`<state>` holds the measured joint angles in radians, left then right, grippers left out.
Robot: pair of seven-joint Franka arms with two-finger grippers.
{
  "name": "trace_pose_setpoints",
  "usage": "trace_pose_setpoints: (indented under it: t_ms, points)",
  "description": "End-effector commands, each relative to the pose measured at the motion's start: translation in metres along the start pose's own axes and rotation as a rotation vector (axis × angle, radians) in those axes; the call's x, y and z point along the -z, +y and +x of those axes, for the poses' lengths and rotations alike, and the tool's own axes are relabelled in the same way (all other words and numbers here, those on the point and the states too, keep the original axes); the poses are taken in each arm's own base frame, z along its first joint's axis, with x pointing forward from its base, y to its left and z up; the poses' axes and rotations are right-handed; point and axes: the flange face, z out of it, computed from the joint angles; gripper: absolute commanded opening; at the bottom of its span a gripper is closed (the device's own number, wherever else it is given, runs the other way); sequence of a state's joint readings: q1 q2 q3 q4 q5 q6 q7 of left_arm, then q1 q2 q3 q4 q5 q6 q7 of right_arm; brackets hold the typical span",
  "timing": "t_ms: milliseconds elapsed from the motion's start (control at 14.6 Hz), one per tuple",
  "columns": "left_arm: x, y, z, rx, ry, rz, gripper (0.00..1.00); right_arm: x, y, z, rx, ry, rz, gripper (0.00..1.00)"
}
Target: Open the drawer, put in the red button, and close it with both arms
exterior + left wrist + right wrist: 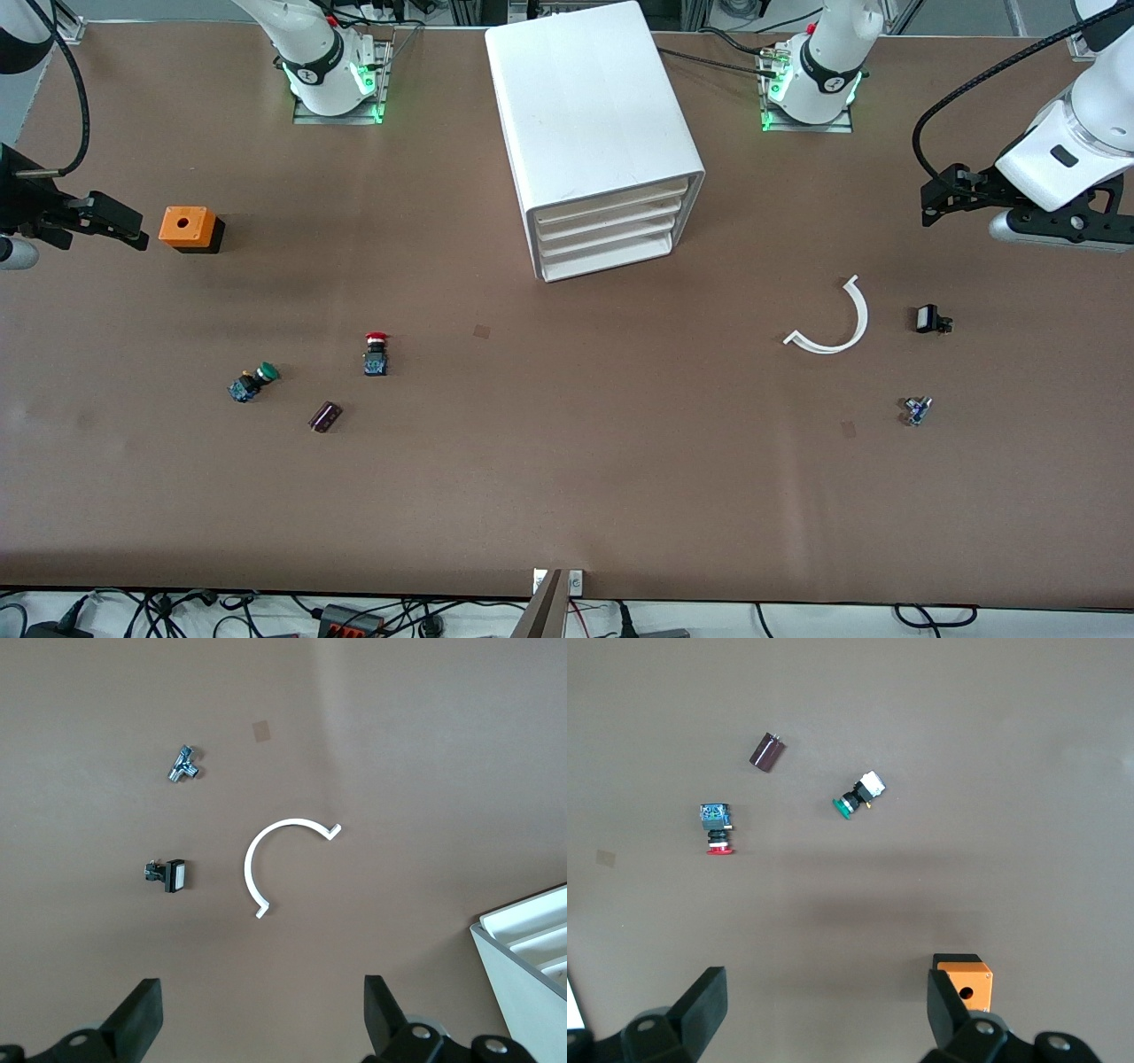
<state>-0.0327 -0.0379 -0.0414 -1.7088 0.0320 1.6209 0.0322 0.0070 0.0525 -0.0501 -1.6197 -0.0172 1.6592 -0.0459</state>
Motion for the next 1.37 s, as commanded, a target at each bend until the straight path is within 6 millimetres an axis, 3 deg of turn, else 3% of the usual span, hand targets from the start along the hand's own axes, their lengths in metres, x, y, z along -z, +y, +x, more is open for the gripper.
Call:
trace_pose_setpoints:
  t_ms: [0,274,411,616,753,958,1163,1300]
  points:
    - [0.003,-0.003,0.003,-0.015,-0.013,-0.025,1.00,0.001,-0.001,-0.003,0.001,-0.006,-0.005,1.00]
    - [0.004,0.003,0.004,-0.018,-0.014,-0.037,1.00,0.001,-0.001,-0.002,0.001,-0.007,-0.005,1.00]
    - [0.003,0.001,0.003,-0.017,-0.019,-0.040,1.00,-0.011,-0.007,0.004,0.010,-0.022,-0.006,1.00]
    - [-0.005,0.008,-0.003,-0.032,-0.092,-0.046,1.00,-0.040,-0.031,0.017,0.051,-0.067,-0.007,1.00]
    - [-0.034,0.020,-0.006,-0.047,-0.249,-0.093,1.00,-0.061,-0.055,0.025,0.088,-0.100,-0.009,1.00]
    - [-0.082,0.050,-0.020,-0.106,-0.555,-0.177,1.00,-0.070,-0.071,0.030,0.116,-0.110,-0.011,1.00]
    - [-0.150,0.080,-0.007,-0.143,-0.741,-0.422,1.00,-0.101,-0.106,0.041,0.170,-0.124,-0.020,1.00]
    - [-0.187,0.098,0.015,-0.213,-0.688,-0.581,1.00,-0.122,-0.136,0.051,0.215,-0.100,-0.022,1.00]
